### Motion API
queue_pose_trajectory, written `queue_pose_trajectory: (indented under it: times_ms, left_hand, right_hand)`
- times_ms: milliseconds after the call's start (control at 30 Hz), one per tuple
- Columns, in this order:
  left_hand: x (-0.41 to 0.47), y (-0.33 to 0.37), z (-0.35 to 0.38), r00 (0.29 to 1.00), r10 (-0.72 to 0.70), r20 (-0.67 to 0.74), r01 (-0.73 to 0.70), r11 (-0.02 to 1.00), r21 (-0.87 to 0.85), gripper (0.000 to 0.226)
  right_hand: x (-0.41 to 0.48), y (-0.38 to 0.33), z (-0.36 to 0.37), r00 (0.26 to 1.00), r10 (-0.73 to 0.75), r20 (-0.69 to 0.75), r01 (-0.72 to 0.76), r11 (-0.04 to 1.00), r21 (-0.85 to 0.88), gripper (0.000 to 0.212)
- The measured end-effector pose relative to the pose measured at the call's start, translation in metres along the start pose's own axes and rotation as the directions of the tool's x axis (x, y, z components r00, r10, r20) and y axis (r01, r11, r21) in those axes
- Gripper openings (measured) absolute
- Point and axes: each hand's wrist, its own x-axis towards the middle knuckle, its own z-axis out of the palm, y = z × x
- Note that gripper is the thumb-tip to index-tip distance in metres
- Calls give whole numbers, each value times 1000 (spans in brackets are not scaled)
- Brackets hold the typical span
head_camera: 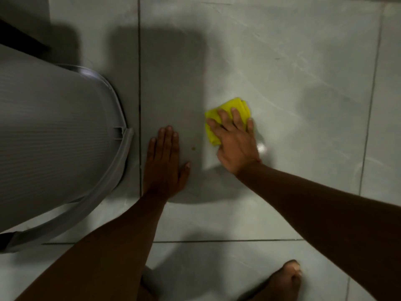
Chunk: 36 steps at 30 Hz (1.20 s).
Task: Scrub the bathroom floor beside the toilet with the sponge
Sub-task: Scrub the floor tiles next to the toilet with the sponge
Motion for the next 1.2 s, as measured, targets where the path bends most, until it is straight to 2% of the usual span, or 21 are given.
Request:
queue_pose_trajectory:
  times_ms: [67, 167, 233, 333, 467, 500, 567, 633, 700, 733, 800, 867, 900, 933, 1033, 1067, 1100, 1133, 1167, 1200]
  left_hand:
    - [-1, -3, 2, 1000, -3, -11, 3, 1000, 1, 81]
    - [2, 0, 1, 1000, 0, -8, 0, 1000, -8, 81]
    - [2, -1, 0, 1000, -5, -3, 5, 1000, -12, 82]
    - [0, 0, 1, 1000, -4, -7, 4, 1000, -14, 82]
    - [-1, -4, 2, 1000, 1, -21, -1, 1000, -10, 81]
    - [-1, -4, 1, 1000, 8, -22, -8, 1000, -21, 81]
    - [1, -2, 0, 999, 21, -25, -22, 999, -40, 81]
    - [1, -2, 0, 1000, 18, -20, -18, 999, -31, 82]
    - [0, -2, -1, 1000, 16, -4, -16, 1000, -15, 83]
    - [0, -1, -2, 1000, 15, 1, -15, 1000, -13, 84]
    - [0, -2, -1, 1000, 14, -6, -14, 1000, -18, 84]
    - [-1, -3, -1, 1000, 16, -7, -16, 1000, -17, 83]
    - [-1, -2, -1, 1000, 18, -9, -18, 1000, -20, 83]
    - [0, -1, -1, 1000, 20, -10, -20, 1000, -22, 83]
    - [0, -2, 1, 1000, 16, -3, -16, 1000, -9, 83]
    - [-2, -4, 1, 1000, 14, 5, -13, 1000, -5, 83]
    - [-2, -4, 1, 1000, 15, 7, -15, 1000, -4, 84]
    - [-1, -4, 1, 1000, 17, 6, -17, 1000, 2, 84]
    - [-1, -4, 2, 1000, 18, 7, -18, 1000, 12, 84]
    - [-1, -4, 2, 1000, 17, 8, -17, 1000, 16, 84]
  right_hand:
    - [11, -18, 2, 999, 26, -30, -25, 999, 34, 83]
    - [-28, -1, 12, 988, -154, 33, 155, 986, -58, 75]
    - [-68, 21, 14, 971, -214, 107, 222, 972, -71, 72]
    - [-75, 30, 15, 983, -151, 104, 157, 986, -54, 75]
    - [-18, -25, 14, 999, -36, -39, 38, 997, 69, 77]
    - [-9, -36, 14, 997, -75, -32, 77, 994, 71, 75]
    - [-12, -36, 16, 963, -267, 28, 267, 964, -4, 67]
    - [-32, -8, 14, 867, -495, 56, 498, 865, -65, 61]
    - [-37, 28, 5, 788, -611, 72, 615, 777, -138, 57]
    - [-31, 38, 2, 799, -597, 63, 599, 784, -162, 57]
    - [-13, 32, 1, 902, -428, 54, 431, 894, -126, 65]
    - [-6, 4, 7, 959, -284, 18, 285, 956, -67, 75]
    - [-12, -4, 13, 957, -290, 7, 290, 956, -49, 74]
    - [-23, -2, 19, 934, -357, 16, 357, 932, -52, 72]
    - [-81, 59, 29, 830, -547, 108, 558, 818, -140, 71]
    - [-96, 86, 27, 842, -532, 89, 540, 830, -139, 71]
    - [-103, 113, 24, 897, -441, 26, 441, 891, -106, 72]
    - [-98, 132, 21, 959, -277, -67, 274, 960, -47, 73]
    - [-86, 142, 17, 990, -30, -140, 35, 999, 35, 74]
    - [-64, 142, 15, 956, 235, -173, -215, 968, 130, 74]
